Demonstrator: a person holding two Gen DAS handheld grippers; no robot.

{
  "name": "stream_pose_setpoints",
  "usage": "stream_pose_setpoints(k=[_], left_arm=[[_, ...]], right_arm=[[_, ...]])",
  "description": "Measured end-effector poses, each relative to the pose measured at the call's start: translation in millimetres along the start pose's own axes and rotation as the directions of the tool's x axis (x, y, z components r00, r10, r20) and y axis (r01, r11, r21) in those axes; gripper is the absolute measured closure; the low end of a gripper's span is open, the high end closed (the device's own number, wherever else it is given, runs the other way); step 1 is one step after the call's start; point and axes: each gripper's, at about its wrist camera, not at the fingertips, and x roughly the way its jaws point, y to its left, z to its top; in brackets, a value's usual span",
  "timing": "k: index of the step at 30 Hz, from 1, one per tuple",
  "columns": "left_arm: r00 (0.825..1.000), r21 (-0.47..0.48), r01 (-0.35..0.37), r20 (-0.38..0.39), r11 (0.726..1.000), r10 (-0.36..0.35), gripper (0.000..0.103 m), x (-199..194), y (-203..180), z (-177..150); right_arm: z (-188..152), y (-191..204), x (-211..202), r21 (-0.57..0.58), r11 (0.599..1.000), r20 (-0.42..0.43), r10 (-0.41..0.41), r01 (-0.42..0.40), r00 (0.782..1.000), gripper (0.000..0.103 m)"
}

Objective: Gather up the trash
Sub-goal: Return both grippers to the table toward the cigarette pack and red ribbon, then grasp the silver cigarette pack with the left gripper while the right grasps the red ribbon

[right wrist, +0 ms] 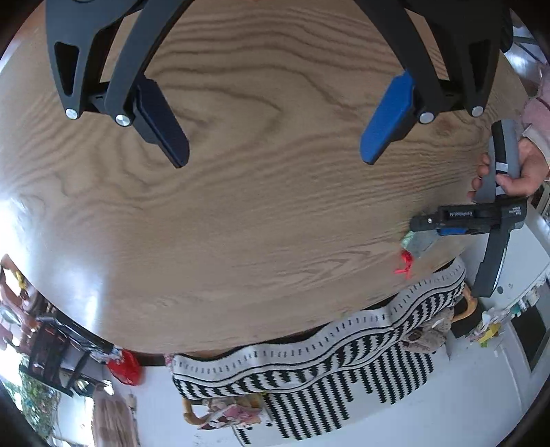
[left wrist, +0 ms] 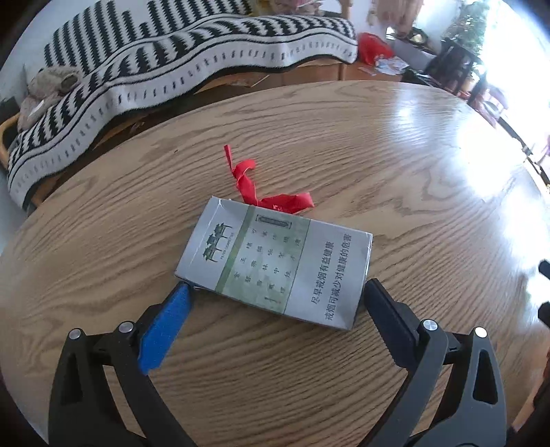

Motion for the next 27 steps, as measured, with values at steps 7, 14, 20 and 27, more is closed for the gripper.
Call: stream_pose_setpoints(k=[7,14,20,27], left_arm=[[0.996,-0.015,0.059,0.074,0.998,-0.057,0.078,-11.5,16.6,-2.3],[0.998,-0.137,-0.005,0.065,0.991,0.014,0.009,-26.2,30.3,-7.6],[0.993,-0.245,-0.098,0.045,0.965,0.112,0.009,-23.8,18.4,30.1],[0.988,-0.271,-0.156,-0.033,0.950,0.153,0.009,11.3,7.2,65.4]], right_arm=[[11.1,14.4,11.0,-0.002,1.000,0.002,0.005,-0.005,1.000,0.007],[7.1,19.8,21.3,-0.004,1.000,-0.021,0.010,-0.010,1.000,0.007],[6.1,22.9,21.2,-0.008,0.999,-0.019,0.032,-0.032,0.999,0.007],[5.3,17.8,17.8,-0.019,1.000,-0.020,0.025,-0.025,0.999,0.007]])
